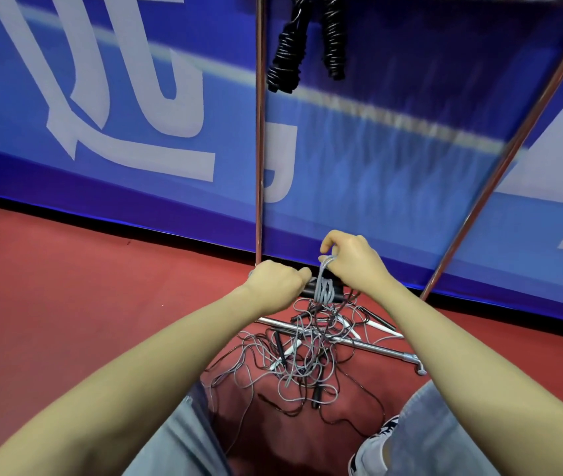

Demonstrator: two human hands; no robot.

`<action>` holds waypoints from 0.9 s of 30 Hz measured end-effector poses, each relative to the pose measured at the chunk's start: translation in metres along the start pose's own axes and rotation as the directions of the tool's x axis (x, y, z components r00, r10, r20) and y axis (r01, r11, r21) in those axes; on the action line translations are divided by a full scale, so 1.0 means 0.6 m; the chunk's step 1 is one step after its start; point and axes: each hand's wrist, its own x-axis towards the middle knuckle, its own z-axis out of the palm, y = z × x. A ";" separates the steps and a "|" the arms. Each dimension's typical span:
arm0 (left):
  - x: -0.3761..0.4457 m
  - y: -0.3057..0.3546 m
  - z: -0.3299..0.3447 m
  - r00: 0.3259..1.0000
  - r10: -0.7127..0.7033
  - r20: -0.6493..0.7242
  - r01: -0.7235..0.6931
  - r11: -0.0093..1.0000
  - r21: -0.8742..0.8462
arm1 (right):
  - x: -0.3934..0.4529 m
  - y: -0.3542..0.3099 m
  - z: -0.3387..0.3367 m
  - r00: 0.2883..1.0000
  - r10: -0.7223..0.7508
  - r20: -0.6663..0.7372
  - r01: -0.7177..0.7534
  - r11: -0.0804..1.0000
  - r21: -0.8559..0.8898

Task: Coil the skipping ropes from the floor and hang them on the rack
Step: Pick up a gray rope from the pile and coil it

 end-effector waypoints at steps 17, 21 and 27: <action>0.021 0.001 -0.063 0.887 -0.405 -0.223 0.215 0.787 -0.578 | -0.011 0.000 -0.009 0.992 0.055 0.117 -0.097 0.914 0.394; 0.037 0.014 -0.066 0.849 -0.517 -0.104 0.312 0.651 -0.692 | -0.007 -0.006 -0.009 0.984 0.044 0.171 -0.094 0.950 0.297; 0.048 0.017 -0.060 0.854 -0.520 -0.012 0.453 0.755 -0.474 | -0.019 -0.005 -0.011 0.968 -0.001 0.250 -0.045 0.983 0.178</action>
